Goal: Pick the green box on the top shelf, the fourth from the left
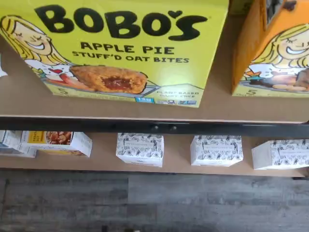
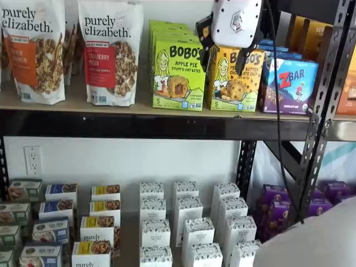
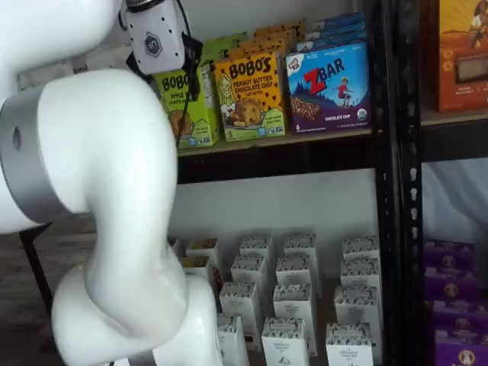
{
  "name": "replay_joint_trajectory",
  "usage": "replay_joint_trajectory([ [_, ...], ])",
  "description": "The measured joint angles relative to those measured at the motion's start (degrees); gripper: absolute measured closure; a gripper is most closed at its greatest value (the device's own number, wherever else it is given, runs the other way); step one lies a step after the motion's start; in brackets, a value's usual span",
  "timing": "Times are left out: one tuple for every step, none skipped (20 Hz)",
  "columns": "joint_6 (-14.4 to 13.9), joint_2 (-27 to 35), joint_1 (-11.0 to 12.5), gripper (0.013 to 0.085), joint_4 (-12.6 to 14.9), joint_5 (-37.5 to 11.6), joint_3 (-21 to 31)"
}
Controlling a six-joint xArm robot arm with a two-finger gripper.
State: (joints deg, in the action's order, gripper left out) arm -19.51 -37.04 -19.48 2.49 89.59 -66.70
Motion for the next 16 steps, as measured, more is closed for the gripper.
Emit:
replay_joint_trajectory([
  [-0.2,0.1,-0.2,0.0130,0.1,0.1,-0.1],
  [-0.3,0.2,-0.3,0.0130,0.1,0.0,-0.2],
  [-0.5,0.3,-0.5,0.0130,0.1,0.0,-0.3],
  [-0.7,0.4,-0.7,0.0130,0.1,-0.2,-0.4],
  [-0.8,0.4,-0.8,0.0130,0.1,-0.3,-0.4],
  [-0.9,0.5,-1.0,0.0130,0.1,-0.3,-0.5],
  [-1.0,0.6,-1.1,0.0130,0.1,-0.5,-0.5],
  [-1.2,0.6,-1.3,0.0130,0.2,-0.7,-0.5],
  [-1.4,0.6,-1.5,0.0130,0.4,-1.0,-0.4],
  [-1.7,0.7,-1.8,0.0130,0.6,-1.3,-0.4],
  [-1.9,0.9,-2.0,0.0130,0.7,-1.5,-0.5],
  [-2.1,1.1,-2.2,0.0130,0.7,-1.7,-0.6],
  [-2.3,1.4,-2.3,0.0130,0.8,-1.9,-0.7],
  [-2.5,1.6,-2.5,0.0130,0.9,-2.2,-0.8],
  [-2.7,1.9,-2.8,0.0130,1.2,-2.5,-0.9],
  [-3.1,2.2,-3.1,0.0130,1.8,-2.8,-1.1],
])
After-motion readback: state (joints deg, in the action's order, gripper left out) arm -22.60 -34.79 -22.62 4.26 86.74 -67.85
